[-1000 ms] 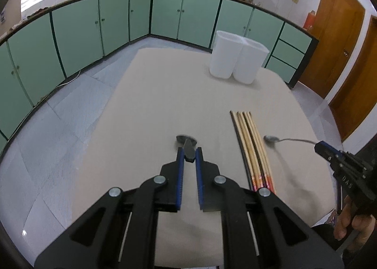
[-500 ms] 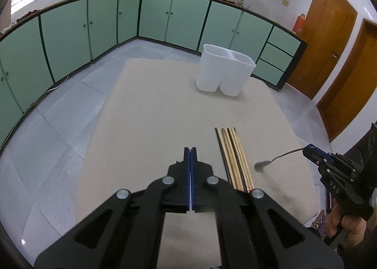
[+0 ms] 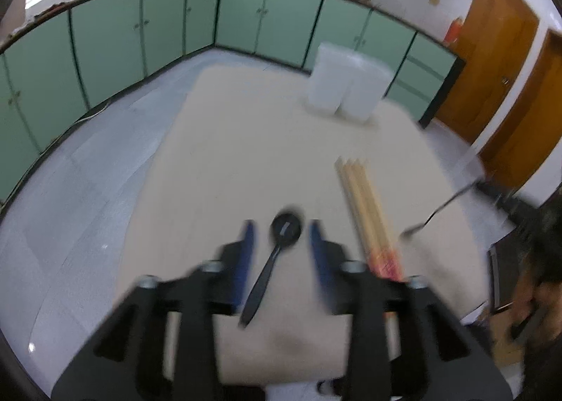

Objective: Organize utensils
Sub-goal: 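Lift the black spoon with the left tool while the right tool lifts the metal spoon, then carry the black spoon to the white holder while the right tool carries the metal spoon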

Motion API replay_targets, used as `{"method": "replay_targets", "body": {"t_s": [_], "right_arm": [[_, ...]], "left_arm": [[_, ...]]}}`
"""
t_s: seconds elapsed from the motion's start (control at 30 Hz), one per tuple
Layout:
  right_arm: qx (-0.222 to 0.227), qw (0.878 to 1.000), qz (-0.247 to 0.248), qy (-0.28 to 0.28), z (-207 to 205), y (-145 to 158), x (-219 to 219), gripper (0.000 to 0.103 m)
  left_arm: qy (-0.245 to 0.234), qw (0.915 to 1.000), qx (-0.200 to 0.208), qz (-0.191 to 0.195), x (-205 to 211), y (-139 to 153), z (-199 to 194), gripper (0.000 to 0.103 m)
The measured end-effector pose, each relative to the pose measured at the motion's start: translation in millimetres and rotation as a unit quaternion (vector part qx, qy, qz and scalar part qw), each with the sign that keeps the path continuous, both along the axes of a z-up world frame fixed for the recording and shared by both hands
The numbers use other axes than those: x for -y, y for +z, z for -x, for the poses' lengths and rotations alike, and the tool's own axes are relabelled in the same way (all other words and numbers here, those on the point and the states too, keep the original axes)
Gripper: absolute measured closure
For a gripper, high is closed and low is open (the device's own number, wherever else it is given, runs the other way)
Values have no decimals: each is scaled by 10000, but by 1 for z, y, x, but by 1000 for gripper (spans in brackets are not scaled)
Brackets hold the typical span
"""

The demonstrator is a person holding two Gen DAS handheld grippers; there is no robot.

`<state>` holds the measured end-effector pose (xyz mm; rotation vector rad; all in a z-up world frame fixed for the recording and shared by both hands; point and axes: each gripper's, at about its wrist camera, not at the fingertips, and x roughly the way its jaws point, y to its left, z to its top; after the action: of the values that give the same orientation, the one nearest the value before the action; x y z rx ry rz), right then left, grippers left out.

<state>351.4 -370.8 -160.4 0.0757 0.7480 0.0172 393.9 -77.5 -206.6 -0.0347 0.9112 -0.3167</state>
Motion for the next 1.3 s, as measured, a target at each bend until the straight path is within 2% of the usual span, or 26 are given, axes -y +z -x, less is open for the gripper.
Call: {"method": "replay_targets", "body": {"t_s": [0.03, 0.1, 0.17, 0.27, 0.43, 0.47, 0.5, 0.53, 0.57, 0.67, 0.8, 1.07, 1.2, 1.3], "right_arm": [[-5, 10000, -13, -7, 1, -2, 0, 94], [-9, 10000, -44, -10, 2, -3, 1, 94], [-3, 10000, -37, -8, 3, -3, 0, 94], [-6, 10000, -45, -8, 3, -3, 0, 94], [9, 10000, -71, -60, 6, -4, 0, 94], [13, 10000, -69, -68, 7, -4, 0, 94], [13, 10000, -68, -72, 6, -4, 0, 94], [15, 9999, -66, -81, 6, -4, 0, 94], [17, 9999, -84, -95, 6, -4, 1, 94], [21, 9999, -92, -94, 6, -5, -1, 94], [30, 9999, -80, -73, 8, -5, -2, 94], [48, 9999, -83, -51, 9, -3, -3, 94], [45, 9999, -98, -48, 9, -4, -5, 94], [49, 9999, -95, -41, 9, -3, -5, 94]], "left_arm": [[-4, 9999, -60, -125, -2, -12, 5, 54], [5, 9993, -230, -292, -5, -39, 16, 51], [26, 9985, -313, -441, -7, -55, 21, 51], [41, 9975, -550, -435, -11, -80, 21, 54], [-150, 9974, -196, -681, -2, -83, 24, 57], [-185, 9973, -199, -675, 0, -82, 23, 61], [-198, 9974, -221, -649, 2, -81, 23, 73], [-212, 9976, -256, -602, 2, -80, 23, 89], [-239, 9979, -318, -516, 2, -80, 23, 91], [-263, 9978, -345, -494, 2, -80, 29, 92], [-228, 9988, -361, -230, 1, -69, 34, 92], [-237, 9995, 203, 24, 1, -7, 27, 92], [-265, 9989, 380, 1, 5, 6, 20, 92], [-273, 9989, 383, 8, 8, 5, 16, 92]]}}
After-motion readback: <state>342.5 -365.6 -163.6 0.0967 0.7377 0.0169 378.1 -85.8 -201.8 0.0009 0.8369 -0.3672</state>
